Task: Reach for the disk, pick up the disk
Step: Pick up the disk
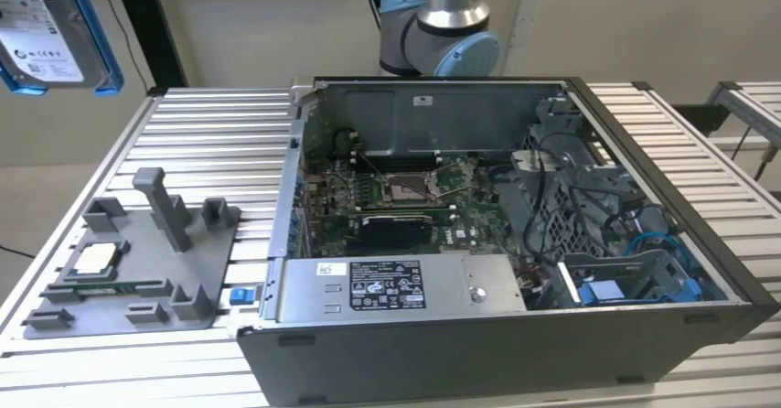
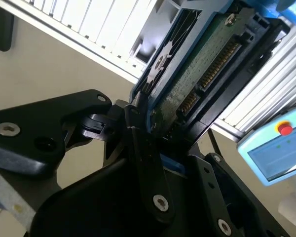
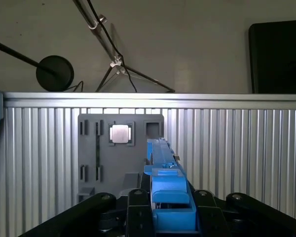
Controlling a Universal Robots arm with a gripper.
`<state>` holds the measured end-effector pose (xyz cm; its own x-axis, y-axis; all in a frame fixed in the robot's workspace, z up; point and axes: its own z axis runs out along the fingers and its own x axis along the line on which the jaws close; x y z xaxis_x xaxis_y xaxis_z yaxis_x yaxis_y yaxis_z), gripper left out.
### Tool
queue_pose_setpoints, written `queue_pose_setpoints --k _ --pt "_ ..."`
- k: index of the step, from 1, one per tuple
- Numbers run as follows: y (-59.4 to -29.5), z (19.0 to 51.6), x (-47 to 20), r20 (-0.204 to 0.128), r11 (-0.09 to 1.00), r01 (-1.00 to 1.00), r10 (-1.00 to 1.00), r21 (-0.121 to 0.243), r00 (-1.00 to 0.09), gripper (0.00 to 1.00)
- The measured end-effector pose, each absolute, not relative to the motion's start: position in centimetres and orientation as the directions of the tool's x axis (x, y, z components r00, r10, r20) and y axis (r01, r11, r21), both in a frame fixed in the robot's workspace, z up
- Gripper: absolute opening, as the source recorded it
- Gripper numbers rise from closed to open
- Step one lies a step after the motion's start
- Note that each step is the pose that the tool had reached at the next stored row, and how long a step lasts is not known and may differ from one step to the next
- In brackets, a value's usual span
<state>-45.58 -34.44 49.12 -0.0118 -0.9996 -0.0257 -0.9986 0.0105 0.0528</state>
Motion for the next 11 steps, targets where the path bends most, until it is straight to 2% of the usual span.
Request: queue_pose_setpoints --k 11 --pt "-34.44 49.14 -45.03 -0.026 0.010 -0.999 -1.000 0.053 -0.012 0.00"
